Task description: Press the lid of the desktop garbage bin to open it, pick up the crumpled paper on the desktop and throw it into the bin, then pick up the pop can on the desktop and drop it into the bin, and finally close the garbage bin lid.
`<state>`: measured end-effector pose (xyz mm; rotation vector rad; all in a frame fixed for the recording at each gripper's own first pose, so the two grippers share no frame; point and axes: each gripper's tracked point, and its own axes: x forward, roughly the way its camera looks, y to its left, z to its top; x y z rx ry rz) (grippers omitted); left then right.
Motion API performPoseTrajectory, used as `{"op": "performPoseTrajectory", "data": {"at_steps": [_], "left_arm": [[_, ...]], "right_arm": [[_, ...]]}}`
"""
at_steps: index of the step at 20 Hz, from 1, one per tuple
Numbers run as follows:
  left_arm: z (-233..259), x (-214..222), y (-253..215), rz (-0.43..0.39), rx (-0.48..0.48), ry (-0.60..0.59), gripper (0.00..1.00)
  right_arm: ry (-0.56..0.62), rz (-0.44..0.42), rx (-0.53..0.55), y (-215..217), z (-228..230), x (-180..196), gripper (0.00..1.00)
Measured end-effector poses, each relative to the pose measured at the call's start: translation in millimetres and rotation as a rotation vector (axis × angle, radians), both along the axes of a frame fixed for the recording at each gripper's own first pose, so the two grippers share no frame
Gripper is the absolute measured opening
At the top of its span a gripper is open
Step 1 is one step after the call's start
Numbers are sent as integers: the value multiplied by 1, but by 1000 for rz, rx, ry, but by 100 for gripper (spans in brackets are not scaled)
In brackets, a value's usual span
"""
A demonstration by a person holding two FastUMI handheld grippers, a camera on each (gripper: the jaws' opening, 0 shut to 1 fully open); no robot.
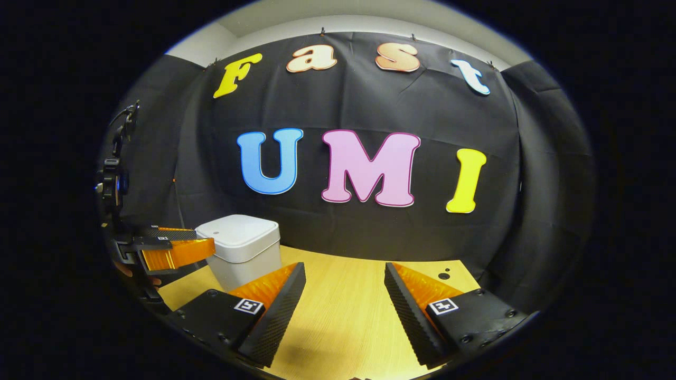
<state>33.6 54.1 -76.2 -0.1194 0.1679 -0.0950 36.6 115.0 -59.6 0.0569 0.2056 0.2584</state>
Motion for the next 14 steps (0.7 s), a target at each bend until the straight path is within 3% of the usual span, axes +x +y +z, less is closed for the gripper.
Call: {"op": "performPoseTrajectory", "data": {"at_steps": [4, 7, 10, 14], "left_arm": [[31, -22, -7, 82, 46, -56, 94], [35, -43, -25, 137, 53, -60, 94], [31, -61, -36, 189, 68, -46, 94], [37, -67, -62, 164, 48, -58, 94]], "right_arm": [[-76, -23, 5, -32, 17, -19, 97], [-97, -56, 4, -60, 21, -30, 97], [-102, -35, 5, -71, 21, -40, 97], [-119, -27, -14, -80, 23, -45, 97]]}}
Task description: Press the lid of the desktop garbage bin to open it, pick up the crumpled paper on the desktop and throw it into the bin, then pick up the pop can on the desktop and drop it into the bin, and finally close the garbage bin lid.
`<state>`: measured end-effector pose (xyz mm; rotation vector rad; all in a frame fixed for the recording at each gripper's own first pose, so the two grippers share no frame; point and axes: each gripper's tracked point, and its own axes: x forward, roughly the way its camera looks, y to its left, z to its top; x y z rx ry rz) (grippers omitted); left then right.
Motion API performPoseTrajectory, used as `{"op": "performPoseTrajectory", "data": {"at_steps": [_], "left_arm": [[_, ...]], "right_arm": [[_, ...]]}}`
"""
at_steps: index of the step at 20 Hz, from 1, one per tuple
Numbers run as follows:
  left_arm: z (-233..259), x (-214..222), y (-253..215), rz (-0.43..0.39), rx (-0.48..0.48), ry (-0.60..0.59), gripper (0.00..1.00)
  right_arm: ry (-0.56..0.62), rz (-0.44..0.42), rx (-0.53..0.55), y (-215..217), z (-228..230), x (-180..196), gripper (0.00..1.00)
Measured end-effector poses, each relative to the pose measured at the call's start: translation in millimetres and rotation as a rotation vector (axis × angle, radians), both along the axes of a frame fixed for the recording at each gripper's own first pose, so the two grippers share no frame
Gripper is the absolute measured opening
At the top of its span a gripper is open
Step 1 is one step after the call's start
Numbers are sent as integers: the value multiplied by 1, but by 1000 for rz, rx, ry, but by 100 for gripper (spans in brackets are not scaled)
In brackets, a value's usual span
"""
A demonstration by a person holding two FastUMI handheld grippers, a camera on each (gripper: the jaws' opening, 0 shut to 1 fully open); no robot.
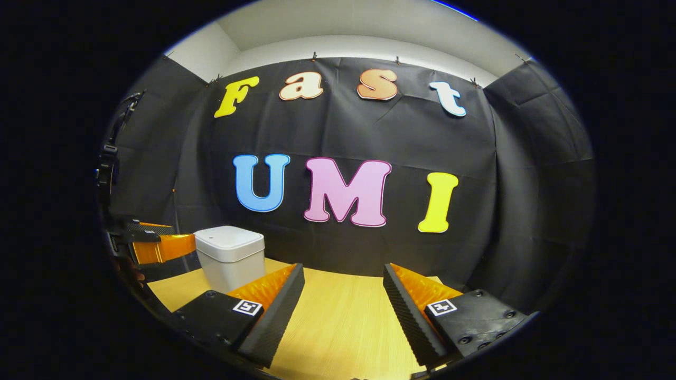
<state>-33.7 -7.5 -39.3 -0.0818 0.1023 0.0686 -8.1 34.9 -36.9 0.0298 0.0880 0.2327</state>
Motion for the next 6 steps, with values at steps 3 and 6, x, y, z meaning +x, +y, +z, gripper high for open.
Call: {"op": "performPoseTrajectory", "data": {"at_steps": [3, 6], "left_arm": [[6, 5, -2, -36, -3, -3, 94], [15, 13, 2, -49, 9, -12, 94]], "right_arm": [[-2, -22, 11, 2, 9, 0, 97], [-20, -27, 4, 9, 19, 0, 96]]}}
